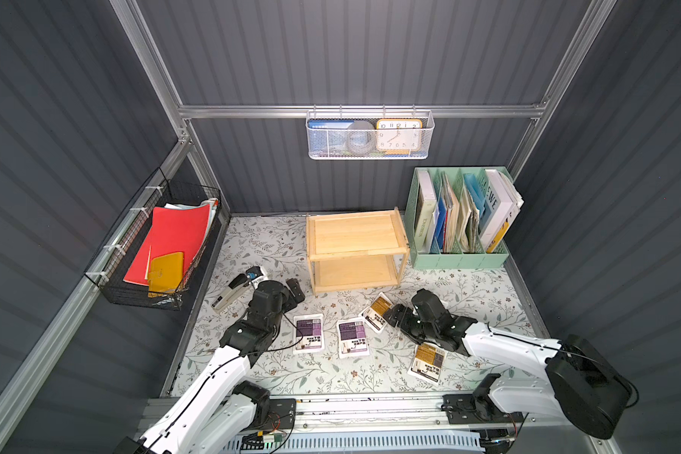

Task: Place the bagged coffee beans on the shelf by color
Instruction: Pick up the bagged coffee beans at the center of the board.

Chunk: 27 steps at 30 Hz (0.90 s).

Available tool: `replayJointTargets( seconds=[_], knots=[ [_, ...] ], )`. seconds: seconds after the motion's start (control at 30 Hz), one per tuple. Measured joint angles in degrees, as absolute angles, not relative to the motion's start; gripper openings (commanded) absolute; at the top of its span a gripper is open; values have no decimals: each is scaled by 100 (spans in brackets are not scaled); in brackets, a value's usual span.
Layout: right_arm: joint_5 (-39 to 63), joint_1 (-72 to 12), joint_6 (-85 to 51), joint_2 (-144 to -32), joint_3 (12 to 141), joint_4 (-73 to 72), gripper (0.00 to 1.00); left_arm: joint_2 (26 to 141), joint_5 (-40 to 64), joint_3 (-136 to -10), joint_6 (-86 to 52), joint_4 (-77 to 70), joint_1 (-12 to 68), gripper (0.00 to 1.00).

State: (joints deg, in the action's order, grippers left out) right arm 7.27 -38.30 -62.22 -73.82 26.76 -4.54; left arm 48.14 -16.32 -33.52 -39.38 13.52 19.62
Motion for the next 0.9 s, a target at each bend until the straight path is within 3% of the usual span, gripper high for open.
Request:
replayJointTargets(
  seconds=[0.4,0.73,0.9],
  knots=[
    [727,-3833,-6672,-8447,2766,-1868,67,5673,91,-3352,-3588,650,1964,100],
    [764,-3830,-7008,-9091,2698,-2871,29,6198,587,-3352,-3553,274,2062,100],
    [716,-3830,-7006,-8774,2429,-2764,2,6213,624,-3365,-3535,250,2071,100]
  ],
)
